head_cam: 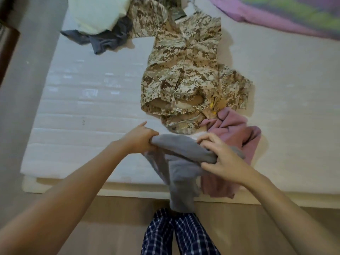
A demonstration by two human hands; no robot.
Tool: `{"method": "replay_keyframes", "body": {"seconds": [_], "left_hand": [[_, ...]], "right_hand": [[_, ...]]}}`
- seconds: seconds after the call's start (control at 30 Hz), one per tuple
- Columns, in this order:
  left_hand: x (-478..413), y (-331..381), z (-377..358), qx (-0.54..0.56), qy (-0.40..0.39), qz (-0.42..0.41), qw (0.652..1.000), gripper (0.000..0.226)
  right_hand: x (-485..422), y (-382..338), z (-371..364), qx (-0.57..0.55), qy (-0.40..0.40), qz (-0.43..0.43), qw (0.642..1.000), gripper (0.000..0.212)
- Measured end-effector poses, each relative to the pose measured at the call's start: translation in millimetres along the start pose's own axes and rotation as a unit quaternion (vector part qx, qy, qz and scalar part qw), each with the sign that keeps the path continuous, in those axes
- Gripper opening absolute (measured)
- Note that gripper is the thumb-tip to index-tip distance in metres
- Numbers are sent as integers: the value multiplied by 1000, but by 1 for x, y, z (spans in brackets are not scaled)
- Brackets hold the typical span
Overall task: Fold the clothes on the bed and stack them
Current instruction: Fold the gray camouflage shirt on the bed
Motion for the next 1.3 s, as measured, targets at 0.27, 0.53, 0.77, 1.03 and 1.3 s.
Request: {"method": "replay_keyframes", "body": {"seconds": [0.27, 0.53, 0.77, 1.03, 1.3], "left_hand": [[65, 23, 70, 274, 247, 2, 929, 19], [114, 61, 80, 111, 323, -68, 937, 29], [99, 11, -57, 114, 219, 82, 966, 8], [88, -24, -110, 263, 192, 188, 926, 8], [103, -40, 155, 252, 485, 98, 832, 16]], "right_hand": [[48, 21, 63, 59, 103, -115, 986, 29], [60, 24, 86, 277, 219, -212, 911, 38], [80, 92, -19, 188, 50, -287, 938, 32], [93, 109, -49, 55, 87, -247, 964, 28], [34, -10, 179, 91, 388, -69, 915, 22]]}}
Point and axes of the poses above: each hand's wrist, its own x-axis away from the middle knuckle, its own z-axis out of the back of the hand, y = z × x, the point moved 8 cm from there along -x, towards the middle knuckle, and after that the axes turned 7 degrees about -y, right-handed, at the moved point
